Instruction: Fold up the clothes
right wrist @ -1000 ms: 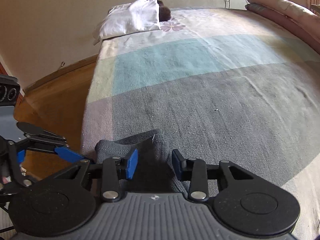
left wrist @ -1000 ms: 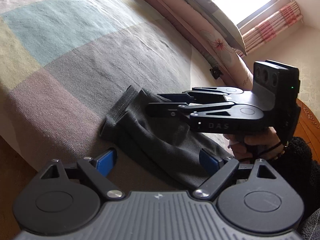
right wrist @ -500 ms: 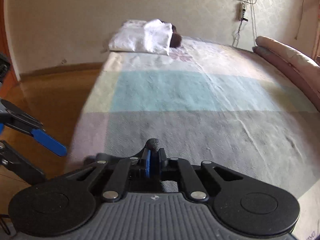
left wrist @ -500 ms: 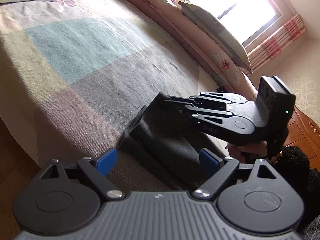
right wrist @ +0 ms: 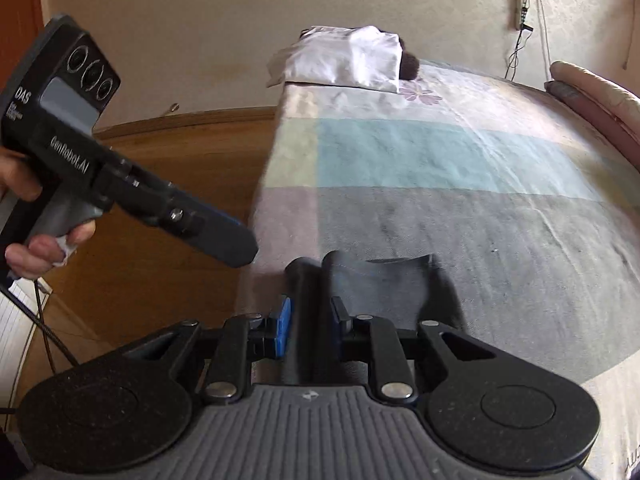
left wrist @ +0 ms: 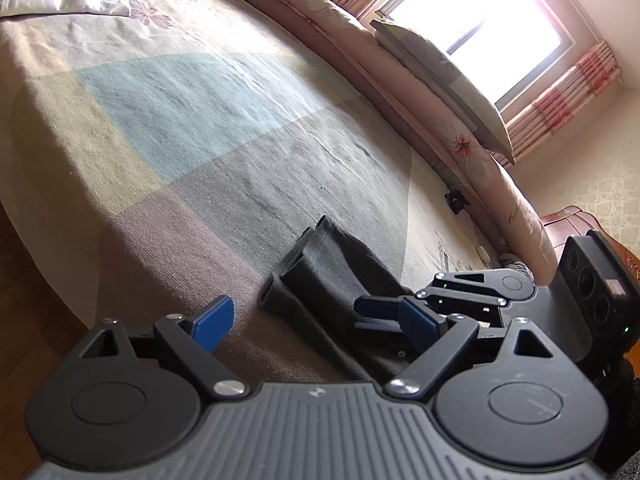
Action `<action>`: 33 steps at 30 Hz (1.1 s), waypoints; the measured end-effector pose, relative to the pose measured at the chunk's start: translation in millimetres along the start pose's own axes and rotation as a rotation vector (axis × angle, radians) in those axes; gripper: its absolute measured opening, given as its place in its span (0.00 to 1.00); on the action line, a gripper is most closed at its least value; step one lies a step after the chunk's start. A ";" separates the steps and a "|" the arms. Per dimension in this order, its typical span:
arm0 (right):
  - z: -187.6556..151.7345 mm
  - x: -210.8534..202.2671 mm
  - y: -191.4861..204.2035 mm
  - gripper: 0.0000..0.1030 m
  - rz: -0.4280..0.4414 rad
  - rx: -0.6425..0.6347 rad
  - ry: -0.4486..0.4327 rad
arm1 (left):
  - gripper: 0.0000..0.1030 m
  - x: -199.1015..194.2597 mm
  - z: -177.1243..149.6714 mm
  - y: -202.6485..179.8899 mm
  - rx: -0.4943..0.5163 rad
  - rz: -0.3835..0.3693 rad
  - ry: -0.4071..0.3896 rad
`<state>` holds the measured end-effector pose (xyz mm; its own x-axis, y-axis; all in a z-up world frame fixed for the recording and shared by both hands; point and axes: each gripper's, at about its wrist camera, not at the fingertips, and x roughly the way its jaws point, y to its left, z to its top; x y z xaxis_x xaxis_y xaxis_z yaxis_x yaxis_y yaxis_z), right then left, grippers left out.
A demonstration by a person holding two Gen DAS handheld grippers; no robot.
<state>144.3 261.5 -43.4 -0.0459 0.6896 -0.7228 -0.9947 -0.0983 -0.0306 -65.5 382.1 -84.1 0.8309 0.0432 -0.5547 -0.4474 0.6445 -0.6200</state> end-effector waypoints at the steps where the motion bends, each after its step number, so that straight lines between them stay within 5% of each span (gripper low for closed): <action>1: -1.6 1.4 2.3 0.23 0.002 -0.002 0.006 | 0.87 -0.7 0.6 0.2 0.000 0.002 -0.001; 22: -13.8 23.1 25.9 0.23 0.029 0.036 0.012 | 0.87 -1.0 -1.6 2.2 0.000 0.003 0.000; 25: -13.4 17.5 32.4 0.17 0.041 0.018 0.008 | 0.87 -0.3 -1.5 2.8 -0.004 0.004 0.001; 27: -13.1 13.7 36.7 0.01 0.048 0.006 0.005 | 0.87 -0.9 -0.9 1.0 0.003 0.001 0.000; 33: -13.8 7.6 45.3 0.02 0.072 -0.006 0.019 | 0.87 -8.7 1.0 -1.6 0.012 -0.008 -0.019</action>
<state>100.2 252.4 -59.8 -0.1160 0.6670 -0.7360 -0.9883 -0.1517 0.0182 -71.7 381.4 -77.6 0.8406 0.0526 -0.5391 -0.4371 0.6539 -0.6176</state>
